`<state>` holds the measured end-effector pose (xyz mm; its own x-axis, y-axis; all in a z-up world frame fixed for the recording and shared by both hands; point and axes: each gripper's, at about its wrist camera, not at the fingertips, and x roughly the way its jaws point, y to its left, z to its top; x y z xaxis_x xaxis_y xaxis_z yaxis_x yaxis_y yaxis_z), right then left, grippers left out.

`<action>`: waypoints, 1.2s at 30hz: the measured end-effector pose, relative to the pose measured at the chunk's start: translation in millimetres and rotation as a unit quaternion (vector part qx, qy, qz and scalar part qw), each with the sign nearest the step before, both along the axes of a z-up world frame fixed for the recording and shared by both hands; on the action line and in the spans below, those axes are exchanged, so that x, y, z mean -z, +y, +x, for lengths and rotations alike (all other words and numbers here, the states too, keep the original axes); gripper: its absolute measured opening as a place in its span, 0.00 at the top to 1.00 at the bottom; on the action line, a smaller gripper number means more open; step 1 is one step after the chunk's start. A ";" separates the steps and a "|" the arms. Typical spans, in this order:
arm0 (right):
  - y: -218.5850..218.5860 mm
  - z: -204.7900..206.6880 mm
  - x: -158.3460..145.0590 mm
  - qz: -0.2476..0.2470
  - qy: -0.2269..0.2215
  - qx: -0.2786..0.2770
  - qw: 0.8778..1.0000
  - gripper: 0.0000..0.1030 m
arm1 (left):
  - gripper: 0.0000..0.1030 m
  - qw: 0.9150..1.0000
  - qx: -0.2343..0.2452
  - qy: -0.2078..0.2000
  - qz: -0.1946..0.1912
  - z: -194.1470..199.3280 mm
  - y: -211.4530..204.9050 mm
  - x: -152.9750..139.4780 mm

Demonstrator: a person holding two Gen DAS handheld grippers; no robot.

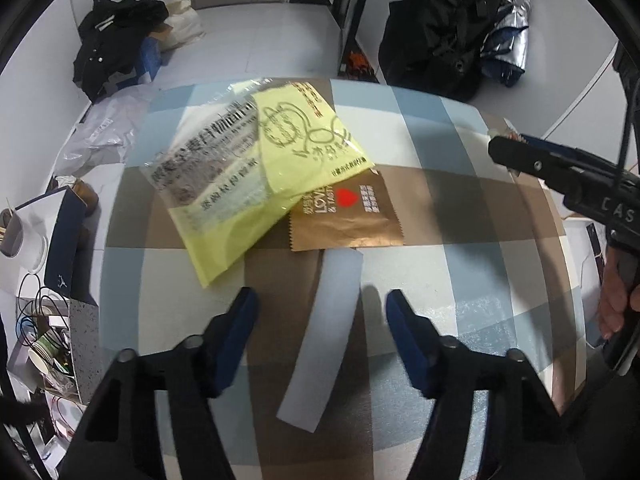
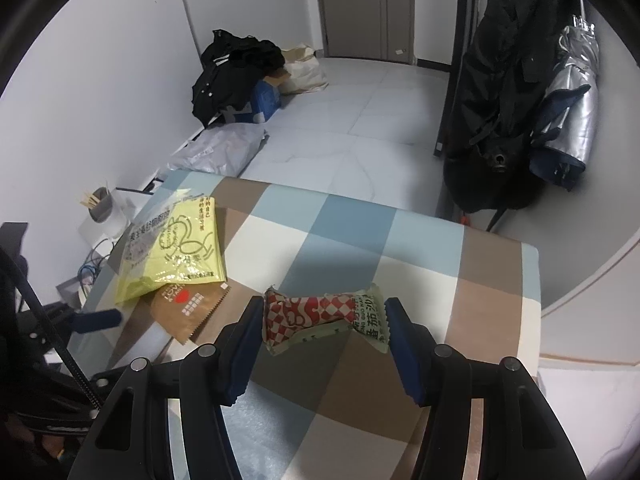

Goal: Collect trash
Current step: 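Close the right gripper on the red-white candy wrapper while the left gripper approaches the white foam strip, then close the left gripper on the white foam strip and lift it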

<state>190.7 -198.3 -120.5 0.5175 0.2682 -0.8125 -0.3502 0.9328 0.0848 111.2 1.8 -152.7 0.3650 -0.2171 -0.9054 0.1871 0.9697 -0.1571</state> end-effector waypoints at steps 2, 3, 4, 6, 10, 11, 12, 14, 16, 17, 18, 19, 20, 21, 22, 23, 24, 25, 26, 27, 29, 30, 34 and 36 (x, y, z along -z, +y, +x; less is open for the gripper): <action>-1.5 -1.2 -1.5 0.001 -0.001 0.000 1.000 0.43 | 0.54 1.000 0.005 -0.004 0.005 -1.2 -1.6 -1.0; -2.0 -2.0 -2.2 0.003 -0.002 0.000 1.000 0.43 | 0.57 1.000 0.009 -0.003 0.014 -1.4 -3.9 -0.7; -2.7 -2.8 -2.9 0.003 -0.003 0.000 1.000 0.43 | 0.62 1.000 0.013 -0.006 0.025 -1.9 -6.3 -1.0; -3.8 -4.0 -4.0 0.004 -0.004 0.000 1.000 0.43 | 0.72 0.999 0.024 -0.008 0.036 -2.6 -10.5 -1.1; -3.9 -6.6 -7.2 0.007 -0.010 -0.001 1.000 0.43 | 0.85 0.999 0.029 -0.003 0.044 -3.5 -13.0 -2.1; -4.0 -7.8 -8.6 0.008 -0.012 -0.002 1.000 0.44 | 0.87 0.998 0.029 -0.003 0.048 -3.7 -13.5 -2.6; -3.9 -9.4 -10.2 0.010 -0.017 -0.004 1.000 0.44 | 0.89 0.998 0.033 -0.005 0.054 -4.4 -15.3 -3.6; -3.3 -11.5 -12.3 0.008 -0.023 -0.007 1.000 0.44 | 0.93 0.997 0.039 -0.011 0.067 -6.7 -19.4 -5.8; -2.6 -13.3 -13.8 0.008 -0.026 -0.009 1.000 0.44 | 0.94 0.996 0.041 -0.014 0.071 -9.8 -21.4 -7.1; -2.4 -14.5 -14.8 0.009 -0.026 -0.009 1.000 0.44 | 0.94 0.997 0.040 -0.014 0.072 -11.1 -20.5 -7.3; -2.2 -16.1 -16.1 0.010 -0.027 -0.010 1.000 0.44 | 0.94 0.997 0.038 -0.012 0.068 -12.1 -19.7 -7.4; -2.2 -17.7 -17.3 0.011 -0.029 -0.010 0.999 0.44 | 0.94 0.997 0.035 -0.008 0.063 -12.7 -18.5 -7.9; -2.7 -20.1 -19.3 0.012 -0.032 -0.010 0.999 0.44 | 0.94 0.998 0.032 -0.006 0.058 -12.9 -17.8 -8.5; -3.4 -22.1 -20.9 0.013 -0.034 -0.009 0.999 0.44 | 0.94 0.998 0.029 -0.006 0.056 -14.1 -17.3 -9.4; -4.8 -24.5 -22.9 0.015 -0.037 -0.006 0.999 0.44 | 0.94 0.998 0.027 -0.008 0.056 -16.2 -17.3 -10.5; -6.5 -27.0 -24.7 0.018 -0.038 -0.003 0.999 0.44 | 0.94 0.998 0.025 -0.011 0.059 -16.3 -18.5 -11.0; -8.2 -28.0 -26.1 0.021 -0.039 0.000 0.999 0.44 | 0.94 0.998 0.025 -0.015 0.064 -19.2 -20.2 -12.3; -10.7 -30.4 -27.3 0.024 -0.039 0.004 0.999 0.44 | 0.94 0.998 0.025 -0.016 0.063 -21.7 -21.2 -13.6; -13.7 -33.9 -28.9 0.028 -0.040 0.008 0.999 0.44 | 0.94 0.998 0.025 -0.017 0.061 -24.9 -22.4 -15.6; -15.7 -35.6 -29.6 0.030 -0.041 0.012 0.999 0.44 | 0.94 0.998 0.026 -0.018 0.060 -28.1 -23.9 -17.4; -20.4 -41.6 -31.7 0.032 -0.043 0.019 0.998 0.44 | 0.94 0.998 0.025 -0.022 0.059 -32.7 -25.1 -20.6; -23.5 -44.7 -32.5 0.033 -0.044 0.023 0.998 0.44 | 0.94 0.998 0.025 -0.024 0.056 -36.1 -25.6 -23.2; -42.0 -54.6 -31.9 0.065 -0.025 0.048 0.996 0.44 | 0.94 0.998 0.023 -0.036 0.045 -45.3 -24.5 -33.2; -53.5 -59.7 -30.4 0.087 -0.008 0.060 0.994 0.44 | 0.94 0.999 0.019 -0.035 0.038 -46.3 -23.0 -34.9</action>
<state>131.0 -251.8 -90.1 0.5669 0.3392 -0.7507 -0.2394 0.9398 0.2438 64.9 -21.1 -117.8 0.4204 -0.1643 -0.8924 0.2317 0.9703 -0.0695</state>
